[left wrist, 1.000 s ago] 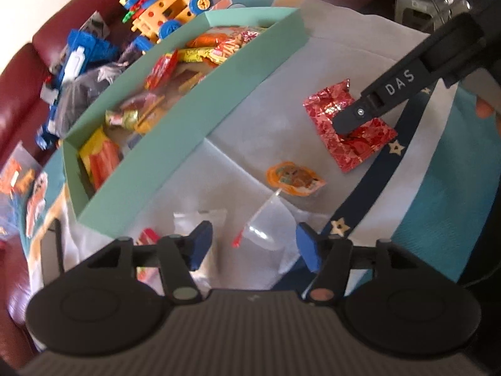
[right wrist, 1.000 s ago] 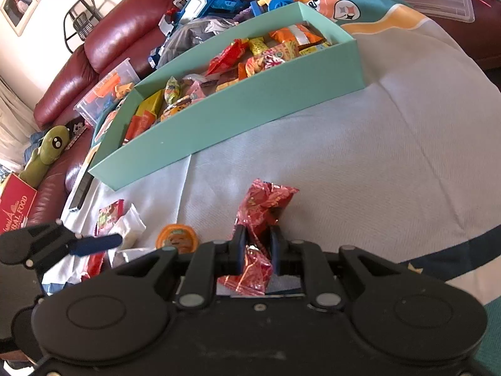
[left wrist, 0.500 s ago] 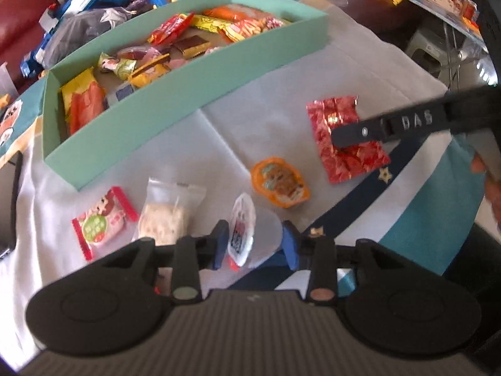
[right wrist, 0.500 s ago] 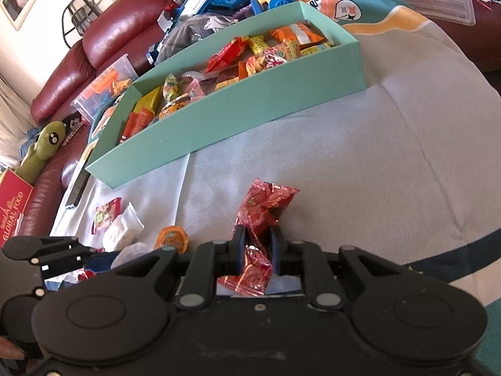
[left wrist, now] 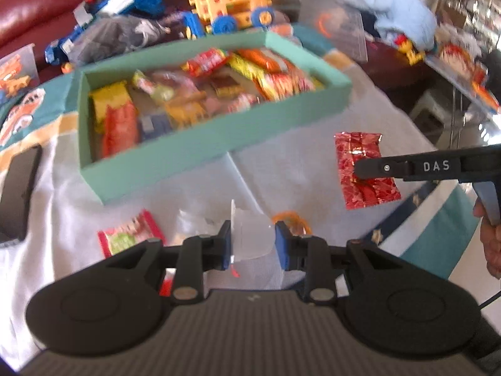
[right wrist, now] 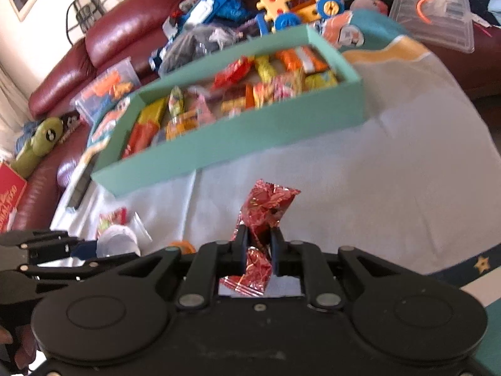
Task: Organize snacks
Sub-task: 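Carry both held snacks over the teal tray and lower them in, then open both grippers to release the snacks into the tray, then grasp orange jelly cup with right gripper while left moves to red square pack, then grasp the red square pack with left gripper while right holds orange jelly cup, then carry both held snacks into the teal tray and open both grippers, then move left gripper to pink-green candy while right approaches clear white square pack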
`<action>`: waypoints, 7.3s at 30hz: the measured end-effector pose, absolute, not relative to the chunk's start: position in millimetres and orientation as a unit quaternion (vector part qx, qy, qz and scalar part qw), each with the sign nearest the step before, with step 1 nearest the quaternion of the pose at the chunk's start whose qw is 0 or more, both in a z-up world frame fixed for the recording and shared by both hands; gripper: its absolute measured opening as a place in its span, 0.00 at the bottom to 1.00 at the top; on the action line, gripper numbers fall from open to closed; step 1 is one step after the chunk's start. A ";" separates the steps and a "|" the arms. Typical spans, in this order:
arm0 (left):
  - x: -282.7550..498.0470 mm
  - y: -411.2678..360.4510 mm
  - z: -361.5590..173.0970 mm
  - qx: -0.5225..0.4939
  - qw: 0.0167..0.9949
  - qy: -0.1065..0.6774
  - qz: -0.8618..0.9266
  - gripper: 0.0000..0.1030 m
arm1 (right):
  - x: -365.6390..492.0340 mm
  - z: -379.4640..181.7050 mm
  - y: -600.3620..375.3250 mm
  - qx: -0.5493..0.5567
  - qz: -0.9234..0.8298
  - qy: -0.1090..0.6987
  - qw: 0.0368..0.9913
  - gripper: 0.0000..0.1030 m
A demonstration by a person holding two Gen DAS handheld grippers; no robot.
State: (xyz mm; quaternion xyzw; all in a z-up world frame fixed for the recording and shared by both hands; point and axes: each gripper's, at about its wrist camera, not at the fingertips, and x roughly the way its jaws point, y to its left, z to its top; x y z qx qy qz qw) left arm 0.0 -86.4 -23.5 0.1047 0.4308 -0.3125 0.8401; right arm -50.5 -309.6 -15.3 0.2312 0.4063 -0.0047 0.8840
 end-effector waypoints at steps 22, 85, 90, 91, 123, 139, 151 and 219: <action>143.7 -157.5 -9.0 0.069 0.853 0.427 -0.292 0.27 | 111.8 33.4 -322.8 0.162 0.023 0.377 0.912 0.14; 6.6 9.1 -67.3 0.086 0.855 0.487 -0.155 1.00 | 8.0 -30.8 -196.7 0.123 0.062 0.485 0.863 0.33; 7.8 5.0 -73.2 0.104 0.851 0.486 -0.169 1.00 | 8.5 -31.6 -199.9 0.120 0.062 0.481 0.866 0.33; 7.3 3.2 -74.6 0.114 0.849 0.485 -0.174 1.00 | 7.0 -31.7 -201.9 0.121 0.063 0.481 0.866 0.33; -38.8 -5.2 -64.7 0.210 0.817 0.470 -0.261 0.78 | -5.1 -31.6 -219.9 0.153 0.042 0.476 0.865 0.33; -21.2 27.7 -63.8 0.174 0.807 0.480 -0.297 0.50 | -14.2 -25.8 -221.2 0.162 0.025 0.481 0.861 0.33; -3.9 -14.1 -62.7 0.205 0.819 0.446 -0.296 0.76 | -12.3 -24.9 -223.3 0.163 0.024 0.481 0.861 0.33; 188.8 -91.6 -3.7 0.059 0.892 0.420 -0.159 1.00 | 138.4 16.1 -331.4 0.250 -0.033 0.372 0.893 1.00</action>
